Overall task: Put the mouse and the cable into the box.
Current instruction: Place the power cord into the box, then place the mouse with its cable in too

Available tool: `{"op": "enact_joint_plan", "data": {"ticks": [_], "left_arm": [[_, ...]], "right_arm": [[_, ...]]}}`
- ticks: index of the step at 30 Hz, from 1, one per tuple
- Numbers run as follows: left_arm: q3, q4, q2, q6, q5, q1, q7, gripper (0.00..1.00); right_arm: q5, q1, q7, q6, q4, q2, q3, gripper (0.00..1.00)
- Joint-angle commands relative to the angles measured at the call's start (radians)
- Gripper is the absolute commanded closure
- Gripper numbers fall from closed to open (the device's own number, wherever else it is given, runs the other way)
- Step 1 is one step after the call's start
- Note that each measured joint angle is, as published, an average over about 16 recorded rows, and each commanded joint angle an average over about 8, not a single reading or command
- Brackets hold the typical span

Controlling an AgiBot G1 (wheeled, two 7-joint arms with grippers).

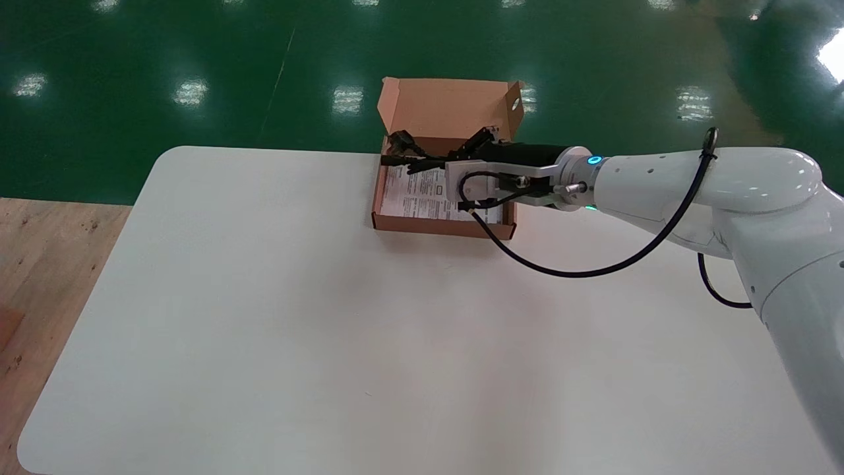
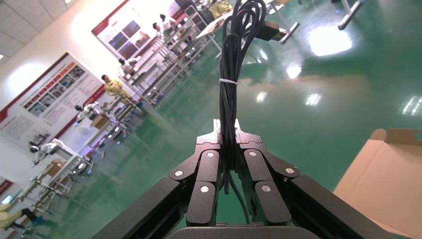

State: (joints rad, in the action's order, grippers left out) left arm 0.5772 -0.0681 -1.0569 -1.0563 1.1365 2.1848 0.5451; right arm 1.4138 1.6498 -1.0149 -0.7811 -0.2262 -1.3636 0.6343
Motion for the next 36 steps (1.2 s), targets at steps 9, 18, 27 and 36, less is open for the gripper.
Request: {"op": "enact_joint_plan", "data": {"ticks": [9,18,27,36], "left_arm": [[0.001,0.027,-0.002,-0.012,0.002,0.007,0.015,1.00],[0.004,0.047,-0.011,-0.023,0.005,-0.001,0.016,1.00],[0.012,0.066,-0.062,-0.052,0.017,-0.077,0.029,1.00],[0.001,0.084,-0.180,0.053,0.001,-0.187,0.054,1.00]], "right_arm": [[-0.022,-0.005,0.065,0.010,-0.014,0.001,0.069,0.00],[-0.052,-0.004,0.084,0.024,-0.025,0.003,0.114,0.00],[-0.123,0.089,0.197,0.004,0.078,0.052,0.098,0.00],[-0.114,0.226,0.260,-0.098,0.182,0.226,0.102,0.00]]}}
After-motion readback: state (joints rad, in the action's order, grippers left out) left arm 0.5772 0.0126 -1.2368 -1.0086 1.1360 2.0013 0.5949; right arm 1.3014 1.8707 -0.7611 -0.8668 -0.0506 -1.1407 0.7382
